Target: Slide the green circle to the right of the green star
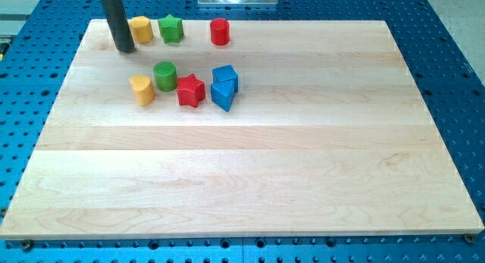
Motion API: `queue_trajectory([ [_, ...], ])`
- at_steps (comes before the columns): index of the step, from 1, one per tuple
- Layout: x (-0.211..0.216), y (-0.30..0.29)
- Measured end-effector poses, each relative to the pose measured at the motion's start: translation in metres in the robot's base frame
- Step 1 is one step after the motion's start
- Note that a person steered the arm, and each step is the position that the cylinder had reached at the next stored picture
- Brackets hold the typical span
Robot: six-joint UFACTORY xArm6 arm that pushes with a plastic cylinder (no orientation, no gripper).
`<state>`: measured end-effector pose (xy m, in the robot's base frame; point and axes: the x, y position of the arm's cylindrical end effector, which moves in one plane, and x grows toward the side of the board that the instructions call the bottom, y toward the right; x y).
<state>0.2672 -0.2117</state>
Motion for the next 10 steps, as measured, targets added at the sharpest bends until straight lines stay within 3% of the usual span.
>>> queue_trajectory([
  [2,-0.027,0.000],
  [3,-0.021,0.000],
  [4,0.020,0.041],
  [5,0.021,0.181],
  [6,0.007,0.270],
  [7,-0.072,0.260],
  [8,-0.069,0.190],
  [9,0.020,0.114],
  [10,0.066,0.042],
])
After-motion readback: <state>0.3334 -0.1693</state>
